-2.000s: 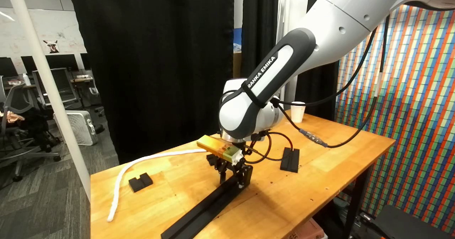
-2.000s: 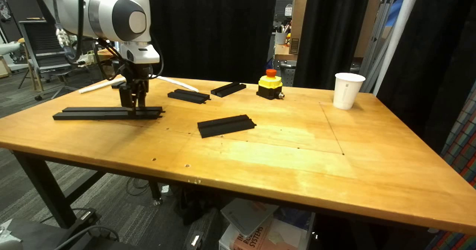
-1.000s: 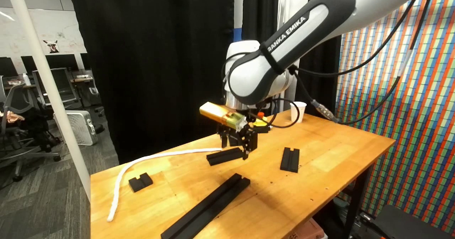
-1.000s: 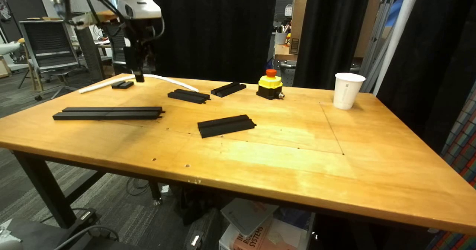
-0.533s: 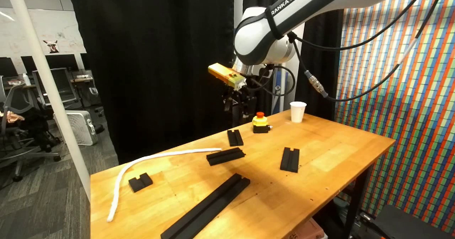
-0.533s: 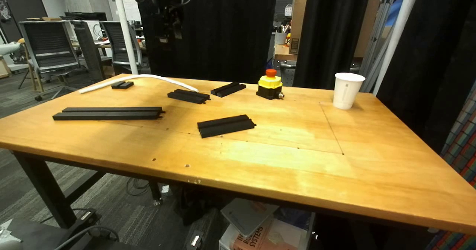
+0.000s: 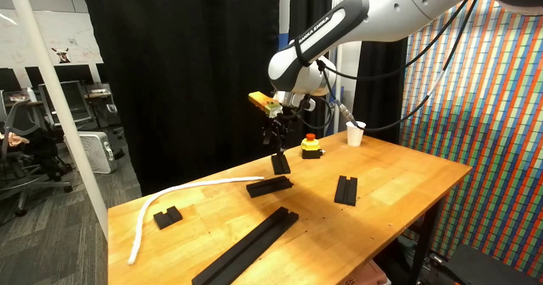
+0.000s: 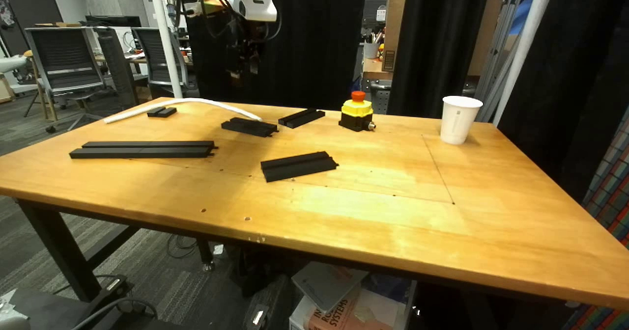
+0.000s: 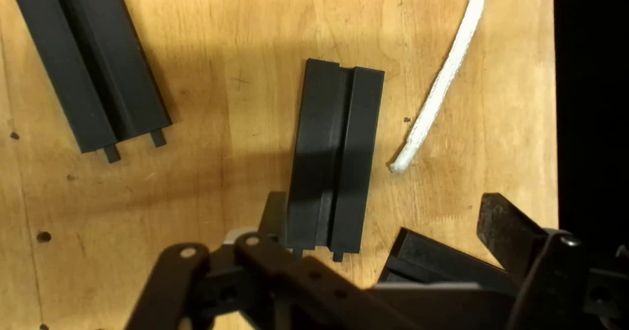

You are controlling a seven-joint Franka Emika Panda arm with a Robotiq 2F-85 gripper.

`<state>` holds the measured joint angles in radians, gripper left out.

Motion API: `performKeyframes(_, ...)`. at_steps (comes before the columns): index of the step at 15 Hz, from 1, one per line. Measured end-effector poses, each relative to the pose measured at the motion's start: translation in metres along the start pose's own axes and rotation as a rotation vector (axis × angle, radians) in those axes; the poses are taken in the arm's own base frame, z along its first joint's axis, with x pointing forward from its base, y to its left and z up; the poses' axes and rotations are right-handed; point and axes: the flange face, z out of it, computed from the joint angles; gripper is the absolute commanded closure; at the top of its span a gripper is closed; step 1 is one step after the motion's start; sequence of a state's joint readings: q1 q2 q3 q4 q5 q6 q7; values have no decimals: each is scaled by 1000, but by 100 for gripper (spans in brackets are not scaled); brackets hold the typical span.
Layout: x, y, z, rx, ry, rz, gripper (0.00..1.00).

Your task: Connect the four black pieces closest to you together

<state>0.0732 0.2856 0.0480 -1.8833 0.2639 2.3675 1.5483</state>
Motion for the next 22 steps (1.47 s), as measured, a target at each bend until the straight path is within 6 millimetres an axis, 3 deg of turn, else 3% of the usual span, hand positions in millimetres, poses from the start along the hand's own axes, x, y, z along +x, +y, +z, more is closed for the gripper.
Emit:
performKeyframes(3,5,-4,30,-39,1,9,0)
performKeyframes(11,18,9,102,-135,-1,43,0)
performKeyframes(18,14,9,129,-160,0,35,0)
performKeyframes(22,11,4,130,-153,3,26,0)
